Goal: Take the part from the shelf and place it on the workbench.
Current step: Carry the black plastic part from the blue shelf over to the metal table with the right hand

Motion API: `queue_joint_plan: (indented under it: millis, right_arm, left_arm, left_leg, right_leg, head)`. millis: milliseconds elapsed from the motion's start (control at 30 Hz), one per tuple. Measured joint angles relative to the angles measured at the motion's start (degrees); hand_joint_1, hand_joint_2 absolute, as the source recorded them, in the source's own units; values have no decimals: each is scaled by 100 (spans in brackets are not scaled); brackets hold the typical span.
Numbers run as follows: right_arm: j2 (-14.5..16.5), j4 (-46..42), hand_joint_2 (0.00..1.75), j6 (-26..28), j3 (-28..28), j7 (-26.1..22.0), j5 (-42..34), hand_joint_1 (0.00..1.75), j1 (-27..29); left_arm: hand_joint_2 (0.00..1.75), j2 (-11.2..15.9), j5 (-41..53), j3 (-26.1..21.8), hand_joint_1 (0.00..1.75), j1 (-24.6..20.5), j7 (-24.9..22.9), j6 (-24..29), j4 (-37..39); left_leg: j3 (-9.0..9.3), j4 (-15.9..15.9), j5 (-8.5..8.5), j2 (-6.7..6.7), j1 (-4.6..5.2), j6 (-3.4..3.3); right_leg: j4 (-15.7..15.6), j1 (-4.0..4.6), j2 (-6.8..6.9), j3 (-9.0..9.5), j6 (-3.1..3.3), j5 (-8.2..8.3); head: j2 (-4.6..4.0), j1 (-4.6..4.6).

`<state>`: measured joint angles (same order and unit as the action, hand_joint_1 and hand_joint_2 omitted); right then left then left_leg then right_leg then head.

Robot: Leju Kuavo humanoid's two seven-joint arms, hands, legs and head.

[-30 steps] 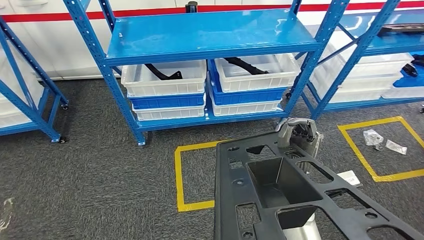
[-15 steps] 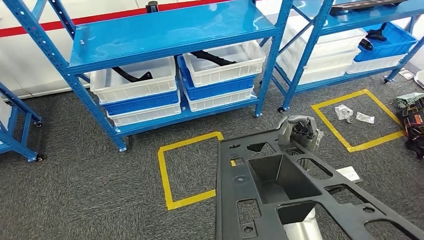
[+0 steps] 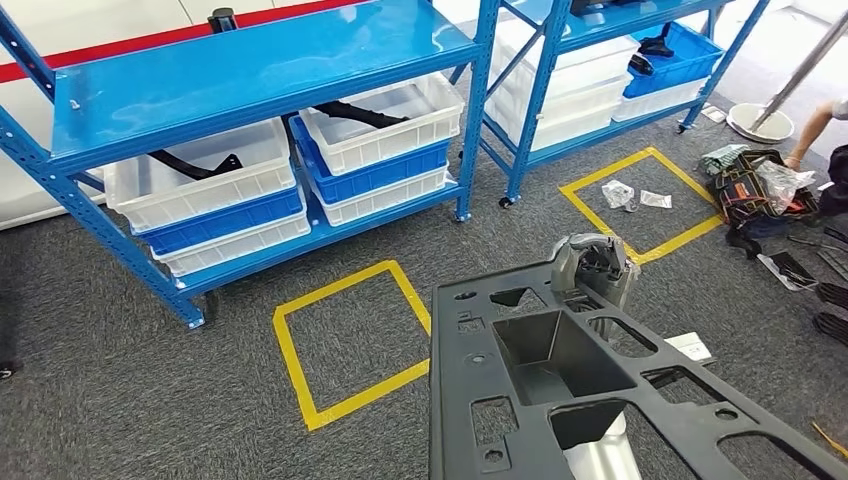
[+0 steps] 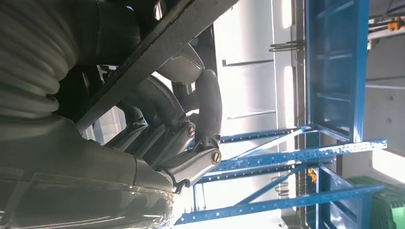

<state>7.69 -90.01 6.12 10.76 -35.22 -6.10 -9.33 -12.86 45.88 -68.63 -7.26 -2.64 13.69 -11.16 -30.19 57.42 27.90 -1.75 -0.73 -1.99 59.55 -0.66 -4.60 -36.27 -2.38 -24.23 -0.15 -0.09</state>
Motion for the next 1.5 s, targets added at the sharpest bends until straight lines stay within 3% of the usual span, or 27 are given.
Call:
queue_joint_plan:
  millis: [67, 133, 167, 233, 300, 367, 433, 467, 533, 600, 633, 700, 733, 800, 867, 900, 967, 1033, 1100, 1167, 1200, 1233, 1300, 1333, 1400, 1467, 1500]
  right_arm:
    - [-1, -3, 175, 0, -4, -4, 1, 175, 0]
    - [-5, -4, 175, 0, -6, -3, 0, 175, 29]
    - [-10, -4, 175, 0, -9, -2, 0, 175, 51]
    - [-20, -5, 175, 0, -15, -1, 0, 175, 75]
    - [-21, -13, 175, 0, -18, -1, 0, 175, 75]
    - [-19, -30, 175, 1, -24, -2, -1, 175, 78]
    - [-22, -46, 175, 3, -39, -2, 1, 175, 94]
    - [-23, -59, 175, 4, -49, -2, 4, 175, 113]
    - [-22, -95, 175, 11, -72, -8, 10, 175, 146]
    - [-20, -114, 175, 25, -87, -19, 14, 175, 173]
    - [-19, -114, 175, 34, -90, -25, 17, 175, 197]
    - [-20, -134, 175, 65, -99, -44, 32, 175, 275]
    - [-20, -159, 175, 84, -104, -54, 41, 175, 319]
    - [-19, -243, 175, 116, -120, -70, 61, 175, 392]
    - [-16, -330, 175, 131, -134, -78, 82, 175, 436]
    - [-14, -369, 175, 127, -138, -70, 93, 175, 462]
    - [-12, -438, 175, 97, -140, -34, 114, 175, 510]
    - [-15, -467, 175, 63, -139, 3, 119, 175, 514]
    - [-17, -468, 175, 48, -134, 17, 119, 175, 499]
    - [-20, -460, 175, 32, -131, 22, 117, 175, 497]
    - [-23, -453, 175, 21, -131, 23, 115, 175, 500]
    - [-27, -445, 175, 8, -130, 23, 111, 175, 498]
    - [-32, -420, 175, -18, -122, 23, 102, 175, 472]
    - [-29, -401, 175, -31, -110, 24, 96, 175, 446]
    - [-23, -359, 175, -52, -92, 26, 80, 175, 395]
    - [-21, -325, 175, -61, -86, 26, 68, 175, 365]
    - [-22, -313, 175, -61, -86, 22, 66, 175, 354]
  left_arm:
    - [175, -2, -94, -43, 0, 40, 124, -81, 0]
    - [175, 5, -184, -101, 0, 77, 215, -112, -1]
    - [175, 10, -205, -121, 0, 85, 234, -115, -1]
    - [175, 16, -216, -150, 0, 93, 251, -114, -1]
    - [175, 29, -221, -181, 0, 99, 266, -113, -4]
    - [175, 50, -251, -204, 0, 106, 310, -128, -8]
    - [175, 61, -296, -225, 0, 113, 386, -165, -8]
    - [175, 63, -297, -236, 0, 110, 417, -189, -7]
    - [175, 65, -244, -243, 0, 96, 440, -226, -5]
    - [175, 65, -191, -238, 0, 68, 471, -241, -3]
    - [175, 68, -182, -236, 0, 57, 498, -232, -3]
    - [175, 74, -210, -242, 0, 69, 557, -195, -3]
    - [175, 77, -240, -248, 0, 92, 575, -180, -3]
    - [175, 79, -321, -278, 0, 131, 601, -171, -2]
    - [175, 77, -401, -326, 0, 140, 632, -168, 1]
    - [175, 73, -428, -349, 0, 136, 643, -167, 2]
    - [175, 61, -440, -379, 0, 127, 618, -178, 7]
    - [175, 50, -406, -383, 0, 128, 556, -195, 12]
    - [175, 44, -388, -384, 0, 139, 519, -200, 14]
    - [175, 43, -376, -385, 0, 146, 498, -201, 14]
    - [175, 42, -364, -385, 0, 145, 490, -201, 14]
    - [175, 42, -345, -385, 0, 143, 479, -201, 14]
    - [175, 55, -294, -383, 0, 128, 460, -202, 7]
    - [175, 69, -261, -380, 0, 119, 445, -202, 1]
    - [175, 103, -204, -370, 0, 110, 418, -199, -12]
    - [175, 107, -169, -362, 0, 111, 405, -192, -12]
    - [175, 104, -163, -361, 0, 110, 404, -188, -11]
  left_leg:
    - [-4, -30, -31, 163, -9, -42]
    - [-25, -28, -33, 329, -10, -48]
    - [-31, -26, -31, 410, -14, -44]
    - [-22, -22, -16, 555, -35, -16]
    - [2, -3, 23, 674, -33, 57]
    - [28, 11, 61, 770, 3, 142]
    - [61, -8, 73, 870, 11, 198]
    - [70, 2, 99, 852, -8, 226]
    - [-47, 291, 320, 614, -42, 265]
    - [-386, 1022, 717, 307, -43, 265]
    - [-571, 1397, 865, 239, -38, 256]
    - [-718, 1653, 841, 179, -34, 216]
    - [-643, 1463, 670, 145, -32, 181]
    - [-320, 728, 253, -87, -25, 78]
    - [-102, 203, 81, -310, -9, 1]
    - [-79, 130, 89, -330, 9, -19]
    - [-34, 18, 38, -190, 26, -37]
    - [37, -130, -61, -30, 7, -55]
    - [62, -194, -105, 152, -3, -63]
    - [54, -195, -103, 340, -15, -50]
    - [54, -193, -96, 419, -31, -28]
    - [60, -184, -82, 494, -60, 11]
    - [69, -121, -23, 613, -105, 134]
    - [60, -72, 28, 665, -112, 206]
    - [62, -26, 111, 743, -79, 305]
    - [106, -56, 145, 803, -94, 338]
    - [116, -34, 193, 756, -113, 346]
  right_leg:
    - [572, 9, 295, -297, 22, -259]
    - [1300, -18, 381, -645, 15, -522]
    - [1471, -40, 400, -714, -21, -556]
    - [1135, -89, 477, -500, -145, -389]
    - [339, -113, 714, -32, -242, -148]
    - [-63, -99, 850, 193, -177, -68]
    - [-75, -87, 744, 172, -49, -70]
    - [-76, -102, 677, 163, -6, -65]
    - [-85, -125, 549, 154, 88, -48]
    - [-87, -102, 433, 143, 164, -38]
    - [-87, -79, 363, 140, 189, -33]
    - [-86, -40, 203, 140, 206, -24]
    - [-85, -24, 113, 144, 214, -18]
    - [-84, -13, -51, 150, 209, -2]
    - [-83, -5, -179, 121, 172, 23]
    - [-90, -18, -239, 98, 135, 42]
    - [-112, -35, -312, 47, 54, 86]
    - [68, -14, -77, -78, 35, 2]
    - [720, -10, 267, -406, 56, -298]
    - [1399, -58, 385, -725, 7, -545]
    - [1484, -89, 405, -749, -51, -557]
    - [1302, -128, 442, -630, -139, -477]
    - [530, -206, 654, -171, -322, -235]
    - [203, -236, 767, 21, -357, -151]
    - [23, -260, 856, 128, -262, -145]
    - [32, -261, 716, 112, -116, -151]
    - [31, -255, 654, 106, -69, -145]
  head:
    - [0, 43]
    - [0, 72]
    - [0, 77]
    - [0, 85]
    - [0, 95]
    - [0, 91]
    - [0, 73]
    - [0, 69]
    - [0, 50]
    - [0, 21]
    - [0, 11]
    - [0, 6]
    - [0, 6]
    - [0, 7]
    - [0, 11]
    - [0, 11]
    - [0, 10]
    - [0, 25]
    - [0, 53]
    - [0, 69]
    - [0, 68]
    - [0, 68]
    - [0, 82]
    - [0, 108]
    - [0, 105]
    - [0, 49]
    - [0, 30]
